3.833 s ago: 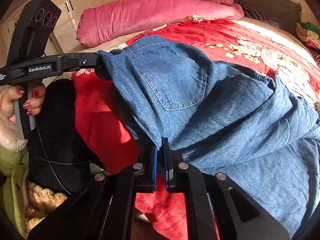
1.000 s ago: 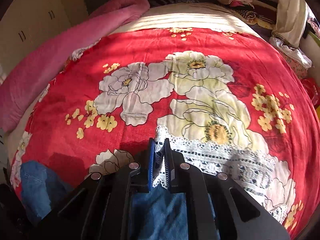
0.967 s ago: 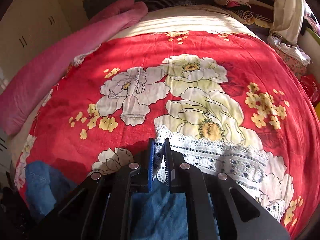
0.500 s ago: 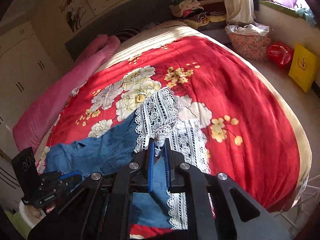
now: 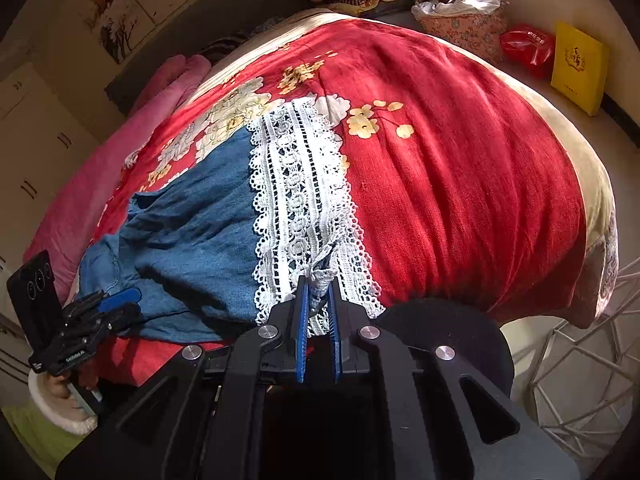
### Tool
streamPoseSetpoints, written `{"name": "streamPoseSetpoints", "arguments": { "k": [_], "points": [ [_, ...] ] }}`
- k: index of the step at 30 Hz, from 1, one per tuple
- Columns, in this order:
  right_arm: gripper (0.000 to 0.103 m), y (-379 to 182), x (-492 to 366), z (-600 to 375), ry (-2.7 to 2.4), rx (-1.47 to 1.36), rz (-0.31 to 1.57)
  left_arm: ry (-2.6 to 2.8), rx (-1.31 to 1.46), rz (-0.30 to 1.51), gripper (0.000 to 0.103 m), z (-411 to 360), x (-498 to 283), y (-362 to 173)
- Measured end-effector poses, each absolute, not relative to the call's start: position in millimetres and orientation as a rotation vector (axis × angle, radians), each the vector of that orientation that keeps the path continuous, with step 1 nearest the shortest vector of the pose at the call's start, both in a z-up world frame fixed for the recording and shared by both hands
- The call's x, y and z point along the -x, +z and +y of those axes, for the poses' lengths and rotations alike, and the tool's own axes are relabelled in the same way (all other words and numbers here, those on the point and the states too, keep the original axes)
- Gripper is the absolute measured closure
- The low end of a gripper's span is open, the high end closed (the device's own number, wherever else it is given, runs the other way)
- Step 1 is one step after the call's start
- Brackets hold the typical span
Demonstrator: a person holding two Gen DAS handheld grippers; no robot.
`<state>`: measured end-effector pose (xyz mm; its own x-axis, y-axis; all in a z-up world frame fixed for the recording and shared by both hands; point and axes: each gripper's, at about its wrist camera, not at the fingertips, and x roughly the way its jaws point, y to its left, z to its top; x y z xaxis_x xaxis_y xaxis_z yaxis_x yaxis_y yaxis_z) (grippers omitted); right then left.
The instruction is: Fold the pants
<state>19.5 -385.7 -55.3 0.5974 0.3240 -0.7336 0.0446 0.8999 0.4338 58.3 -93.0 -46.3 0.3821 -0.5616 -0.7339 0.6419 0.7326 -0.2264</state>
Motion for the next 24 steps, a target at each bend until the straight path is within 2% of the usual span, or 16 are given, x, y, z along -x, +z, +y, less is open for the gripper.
{"name": "streamPoseSetpoints", "arguments": {
  "k": [5,7,9,12,16,19,20,21,22,23,24],
  "points": [
    [0.095,-55.8,-19.2,-386.1,0.168,-0.438,0.925,-0.723,-0.227,0.893,0.075,-106.7,-57.1,-62.4],
    [0.095,-55.7,-18.6,-388.6,0.177,-0.462,0.921,-0.677,-0.287,0.876,0.096,-108.5,-56.3,-63.8],
    [0.095,-53.7,-17.2,-390.1,0.189,-0.481,0.91,-0.695,-0.262,0.891,0.102,-103.4,-58.2,-61.2],
    [0.094,-53.5,-14.4,-388.9,0.2,-0.47,0.913,-0.73,-0.229,0.893,0.102,-93.6,-53.7,-51.6],
    [0.094,-76.9,-21.1,-380.9,0.191,-0.435,1.014,-0.756,-0.187,0.914,0.102,-85.8,-53.3,-51.7],
    [0.09,-85.9,-22.2,-376.6,0.188,-0.423,1.049,-0.748,-0.184,0.941,0.101,-87.0,-58.9,-59.9],
    [0.085,-85.8,-20.9,-378.3,0.185,-0.429,1.052,-0.749,-0.176,0.937,0.1,-86.0,-59.1,-59.3],
    [0.08,-83.5,-18.7,-381.7,0.178,-0.435,1.044,-0.757,-0.158,0.936,0.097,-84.1,-58.8,-57.1],
    [0.078,-79.9,-15.9,-385.7,0.165,-0.431,1.033,-0.761,-0.142,0.934,0.09,-81.9,-58.8,-53.4],
    [0.071,-73.3,-12.6,-390.4,0.144,-0.423,1.01,-0.757,-0.136,0.921,0.084,-79.5,-57.9,-48.1],
    [0.065,-64.5,-9.6,-395.6,0.127,-0.414,0.974,-0.752,-0.131,0.906,0.075,-76.3,-57.0,-41.5]
  ]
}}
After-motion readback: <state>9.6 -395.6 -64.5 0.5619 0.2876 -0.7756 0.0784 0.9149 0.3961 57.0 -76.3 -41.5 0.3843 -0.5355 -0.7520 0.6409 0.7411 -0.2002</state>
